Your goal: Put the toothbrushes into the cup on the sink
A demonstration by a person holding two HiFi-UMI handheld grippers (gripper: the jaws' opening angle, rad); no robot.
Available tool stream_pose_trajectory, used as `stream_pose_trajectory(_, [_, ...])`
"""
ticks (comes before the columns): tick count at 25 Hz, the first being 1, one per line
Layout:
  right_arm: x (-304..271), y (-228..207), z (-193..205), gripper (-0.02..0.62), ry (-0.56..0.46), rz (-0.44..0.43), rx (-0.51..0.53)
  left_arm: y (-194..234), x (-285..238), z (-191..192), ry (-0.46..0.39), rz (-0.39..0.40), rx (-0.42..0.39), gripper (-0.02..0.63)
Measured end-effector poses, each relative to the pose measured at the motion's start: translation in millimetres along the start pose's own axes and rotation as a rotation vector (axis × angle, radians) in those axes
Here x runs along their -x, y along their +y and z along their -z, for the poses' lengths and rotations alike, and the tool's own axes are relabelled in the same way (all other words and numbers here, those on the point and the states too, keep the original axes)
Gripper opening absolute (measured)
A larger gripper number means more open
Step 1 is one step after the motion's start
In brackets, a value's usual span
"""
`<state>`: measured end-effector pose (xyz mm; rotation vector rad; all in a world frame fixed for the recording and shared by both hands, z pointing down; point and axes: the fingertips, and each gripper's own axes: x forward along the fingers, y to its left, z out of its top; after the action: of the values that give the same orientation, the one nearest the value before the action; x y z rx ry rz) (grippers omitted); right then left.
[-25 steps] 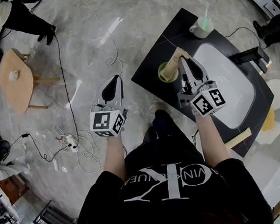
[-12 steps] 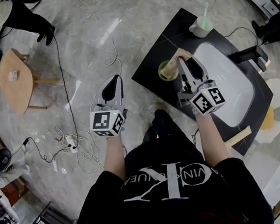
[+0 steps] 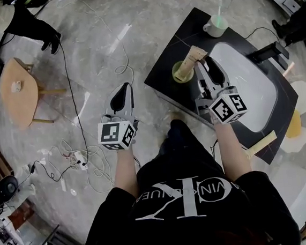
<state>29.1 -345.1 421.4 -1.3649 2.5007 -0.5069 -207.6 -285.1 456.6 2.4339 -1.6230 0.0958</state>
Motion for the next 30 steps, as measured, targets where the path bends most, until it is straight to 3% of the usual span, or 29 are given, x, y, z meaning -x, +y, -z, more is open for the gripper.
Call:
stream_pose_trajectory(8, [34.4, 14.3, -10.0, 0.172, -0.037, 0.049, 0.024, -19.6, 15.0, -9.9, -0.022, 0.065, -0.016, 0.012])
stream_pose_trajectory(12, [58.9, 19.7, -13.3, 0.079, -0.05, 0.1, 0.044, -34.1, 23.5, -11.9, -0.03, 0.106, -0.028, 0.012])
stream_pose_trajectory(16, [86.1, 26.2, -12.3, 0.051, -0.061, 0.129, 0.049, -47.6, 37.0, -11.8, -0.034, 0.138, -0.04, 0.012])
stream_pose_trajectory(30, [180.8, 39.1, -17.9, 0.031, -0.095, 0.263, 0.077, -108.6, 68.1, 4.4, -0.021, 0.288, -0.061, 0.012])
